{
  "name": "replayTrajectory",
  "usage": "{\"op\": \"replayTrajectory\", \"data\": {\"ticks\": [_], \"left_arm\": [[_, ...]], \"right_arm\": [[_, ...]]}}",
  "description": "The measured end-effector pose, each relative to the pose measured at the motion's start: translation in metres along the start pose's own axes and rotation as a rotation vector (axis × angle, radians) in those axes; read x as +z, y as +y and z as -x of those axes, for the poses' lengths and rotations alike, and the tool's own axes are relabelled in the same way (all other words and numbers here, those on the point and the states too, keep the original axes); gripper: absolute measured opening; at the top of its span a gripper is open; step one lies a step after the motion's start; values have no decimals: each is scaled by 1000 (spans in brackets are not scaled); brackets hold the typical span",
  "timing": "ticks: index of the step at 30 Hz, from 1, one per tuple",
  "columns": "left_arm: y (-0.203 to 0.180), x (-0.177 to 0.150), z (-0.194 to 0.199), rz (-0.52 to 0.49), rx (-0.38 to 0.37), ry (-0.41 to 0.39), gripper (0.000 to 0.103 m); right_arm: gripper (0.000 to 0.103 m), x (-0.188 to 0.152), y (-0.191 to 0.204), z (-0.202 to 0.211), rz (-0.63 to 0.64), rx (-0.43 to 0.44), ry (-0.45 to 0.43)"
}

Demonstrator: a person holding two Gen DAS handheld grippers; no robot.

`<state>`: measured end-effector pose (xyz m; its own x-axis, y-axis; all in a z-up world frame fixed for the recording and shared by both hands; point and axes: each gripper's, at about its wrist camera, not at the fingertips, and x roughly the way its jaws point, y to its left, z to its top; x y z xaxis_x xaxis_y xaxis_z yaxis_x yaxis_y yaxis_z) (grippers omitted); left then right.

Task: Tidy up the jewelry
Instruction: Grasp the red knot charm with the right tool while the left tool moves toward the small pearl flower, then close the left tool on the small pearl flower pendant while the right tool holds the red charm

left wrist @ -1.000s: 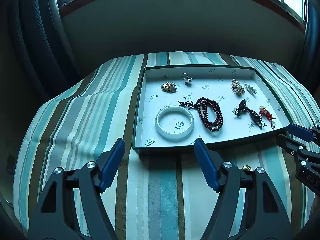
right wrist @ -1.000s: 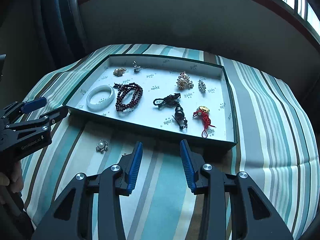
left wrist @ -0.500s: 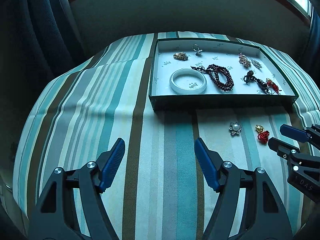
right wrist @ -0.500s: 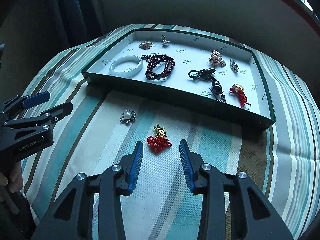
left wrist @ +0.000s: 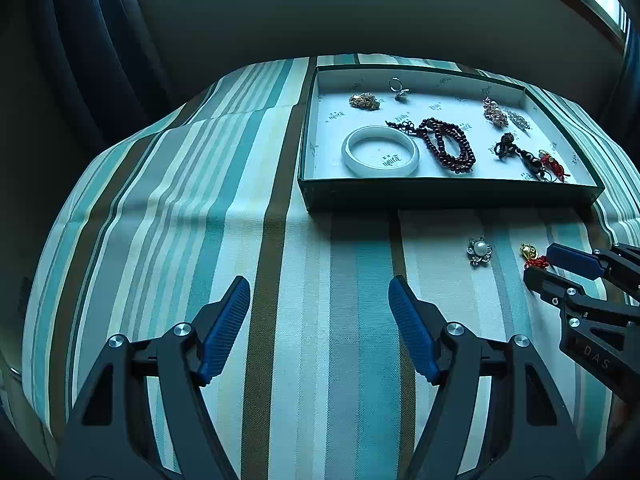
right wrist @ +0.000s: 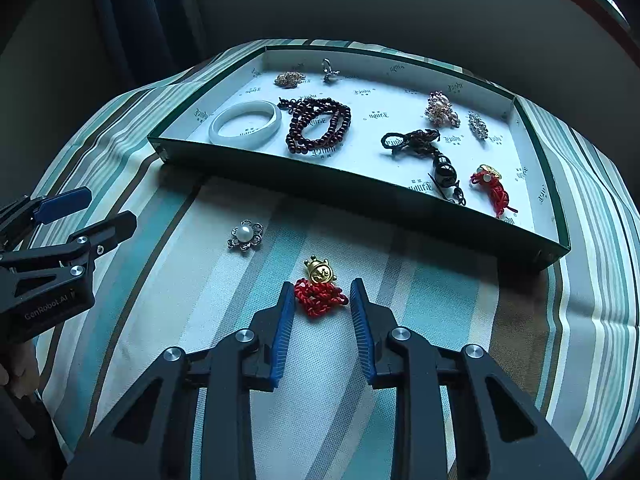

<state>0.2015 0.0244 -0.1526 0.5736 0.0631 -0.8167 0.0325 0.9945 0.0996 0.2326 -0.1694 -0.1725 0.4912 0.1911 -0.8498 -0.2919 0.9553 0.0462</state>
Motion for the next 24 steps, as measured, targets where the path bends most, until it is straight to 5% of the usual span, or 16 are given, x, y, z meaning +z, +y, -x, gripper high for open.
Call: {"op": "replayTrajectory", "data": {"ticks": [5,24], "left_arm": [[-3,0,-1,-2,-3,2,72],[-39,7,4,-58,-59,-16,72]], "right_arm": [[16,-1,2,1,7,5,-8],[15,-5,-35,25,-36,-64,-44]]}}
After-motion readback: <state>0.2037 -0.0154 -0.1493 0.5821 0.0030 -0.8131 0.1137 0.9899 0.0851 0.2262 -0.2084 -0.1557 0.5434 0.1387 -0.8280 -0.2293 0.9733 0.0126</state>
